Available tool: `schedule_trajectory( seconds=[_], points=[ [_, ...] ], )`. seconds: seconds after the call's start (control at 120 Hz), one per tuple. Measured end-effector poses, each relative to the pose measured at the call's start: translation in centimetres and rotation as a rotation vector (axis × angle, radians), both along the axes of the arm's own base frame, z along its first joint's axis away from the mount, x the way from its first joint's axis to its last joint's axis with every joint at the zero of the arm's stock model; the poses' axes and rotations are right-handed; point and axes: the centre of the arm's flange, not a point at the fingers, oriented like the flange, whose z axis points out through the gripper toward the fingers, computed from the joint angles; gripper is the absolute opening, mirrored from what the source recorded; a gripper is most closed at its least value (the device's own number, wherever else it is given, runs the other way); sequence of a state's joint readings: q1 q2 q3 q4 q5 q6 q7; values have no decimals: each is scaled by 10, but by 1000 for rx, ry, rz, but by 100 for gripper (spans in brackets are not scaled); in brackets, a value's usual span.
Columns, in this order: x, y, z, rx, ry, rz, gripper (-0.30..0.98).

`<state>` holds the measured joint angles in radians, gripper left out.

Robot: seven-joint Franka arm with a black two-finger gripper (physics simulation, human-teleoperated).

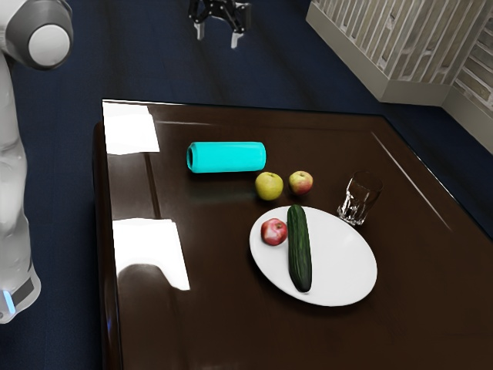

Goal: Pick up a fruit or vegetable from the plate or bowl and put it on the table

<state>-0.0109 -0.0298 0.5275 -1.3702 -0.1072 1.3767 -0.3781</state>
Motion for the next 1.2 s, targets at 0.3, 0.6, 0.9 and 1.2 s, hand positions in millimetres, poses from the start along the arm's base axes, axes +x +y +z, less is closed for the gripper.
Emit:
schedule_trajectory(
  seconds=[0.3,0.6,0.9,1.2],
  points=[
    [8,1,12,60,-39,-126,67],
    [-18,-536,63,234,-155,-1299,67],
    [-190,-308,-45,363,-35,-703,66],
    [-175,-413,-111,393,-71,-963,66]
  ],
)
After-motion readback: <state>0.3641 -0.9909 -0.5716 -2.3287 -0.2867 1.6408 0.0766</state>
